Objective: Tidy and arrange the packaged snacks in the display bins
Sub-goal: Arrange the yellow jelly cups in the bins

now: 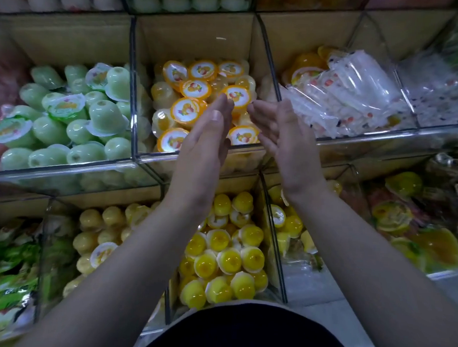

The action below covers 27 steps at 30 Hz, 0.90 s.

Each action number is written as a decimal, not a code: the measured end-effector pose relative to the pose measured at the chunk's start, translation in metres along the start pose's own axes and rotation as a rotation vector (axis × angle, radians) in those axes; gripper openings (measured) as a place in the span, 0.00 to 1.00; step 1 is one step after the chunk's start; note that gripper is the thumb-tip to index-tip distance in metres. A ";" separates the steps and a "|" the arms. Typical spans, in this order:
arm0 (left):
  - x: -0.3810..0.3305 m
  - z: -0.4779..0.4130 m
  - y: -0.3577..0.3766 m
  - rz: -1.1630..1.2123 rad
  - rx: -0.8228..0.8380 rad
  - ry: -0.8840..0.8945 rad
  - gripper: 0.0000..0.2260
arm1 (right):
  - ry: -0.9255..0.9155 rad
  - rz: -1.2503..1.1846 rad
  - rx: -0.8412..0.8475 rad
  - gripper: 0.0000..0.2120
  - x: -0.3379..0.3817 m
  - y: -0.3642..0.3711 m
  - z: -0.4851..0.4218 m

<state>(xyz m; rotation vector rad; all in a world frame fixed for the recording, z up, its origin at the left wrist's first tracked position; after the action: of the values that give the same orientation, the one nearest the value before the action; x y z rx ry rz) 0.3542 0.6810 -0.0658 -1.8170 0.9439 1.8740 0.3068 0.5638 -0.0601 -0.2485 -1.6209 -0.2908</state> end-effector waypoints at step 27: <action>0.095 -0.002 0.138 0.091 0.006 -0.177 0.18 | 0.166 -0.060 -0.125 0.20 -0.066 -0.151 0.075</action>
<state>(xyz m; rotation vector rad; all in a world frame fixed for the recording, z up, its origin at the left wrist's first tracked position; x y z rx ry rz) 0.2528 0.5641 -0.1299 -1.5980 0.9811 2.0454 0.1903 0.4473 -0.1361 -0.2639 -1.4495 -0.4486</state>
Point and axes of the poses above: each hand's wrist, its own z-axis away from the middle knuckle, its own y-axis out of the palm, x = y × z, the point moved 7 cm from there along -z, towards the middle knuckle, and after that the axes turned 12 degrees about x, right-handed, at the moved point
